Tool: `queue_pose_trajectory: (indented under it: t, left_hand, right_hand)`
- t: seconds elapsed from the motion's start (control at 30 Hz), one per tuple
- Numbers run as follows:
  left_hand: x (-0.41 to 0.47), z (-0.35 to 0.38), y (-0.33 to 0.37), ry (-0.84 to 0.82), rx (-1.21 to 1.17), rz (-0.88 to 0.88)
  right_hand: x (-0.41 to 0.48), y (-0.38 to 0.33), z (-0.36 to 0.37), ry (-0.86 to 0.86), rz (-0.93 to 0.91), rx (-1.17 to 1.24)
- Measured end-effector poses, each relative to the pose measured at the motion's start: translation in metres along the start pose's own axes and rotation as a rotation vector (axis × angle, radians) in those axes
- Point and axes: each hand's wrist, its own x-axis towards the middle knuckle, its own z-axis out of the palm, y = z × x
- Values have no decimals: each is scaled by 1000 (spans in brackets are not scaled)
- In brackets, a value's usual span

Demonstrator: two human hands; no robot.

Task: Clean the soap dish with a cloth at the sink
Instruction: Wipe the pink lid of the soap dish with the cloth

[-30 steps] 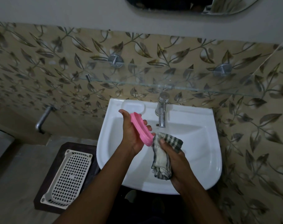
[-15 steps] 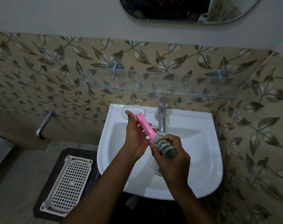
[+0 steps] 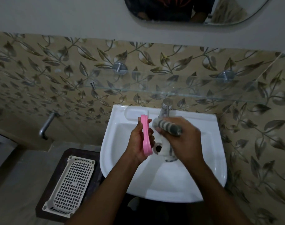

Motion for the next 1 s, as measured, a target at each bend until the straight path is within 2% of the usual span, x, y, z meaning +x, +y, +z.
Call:
queue_pose_trajectory:
  t: [0.17, 0.27, 0.33, 0.5, 0.6, 0.7, 0.77, 0.93, 1.0]
  left_hand:
    - [-5, 6, -7, -58, 64, -35]
    - [-5, 7, -5, -25, 95, -41]
    - [-5, 9, 0, 7, 101, -41]
    - [-4, 12, 10, 4, -71, -11]
    - [-8, 13, 16, 123, 40, -40]
    - [-7, 12, 21, 152, 132, -13]
    - [-6, 15, 21, 141, 122, -45]
    - [-13, 27, 13, 57, 200, -55]
    - [-23, 40, 12, 9, 186, -48]
  right_hand:
    - [64, -16, -2, -230, -35, -343]
    - [73, -22, 2, -342, -51, -434]
    - [65, -24, 5, -337, -122, -450]
    - [17, -20, 16, -322, -314, -515]
    - [-6, -9, 16, -298, -397, -481]
    - [-21, -5, 13, -259, -497, -436]
    - [-17, -5, 11, -250, -448, -427]
    - [37, -10, 9, -201, -133, -442]
    - [52, -12, 9, -243, -98, -422]
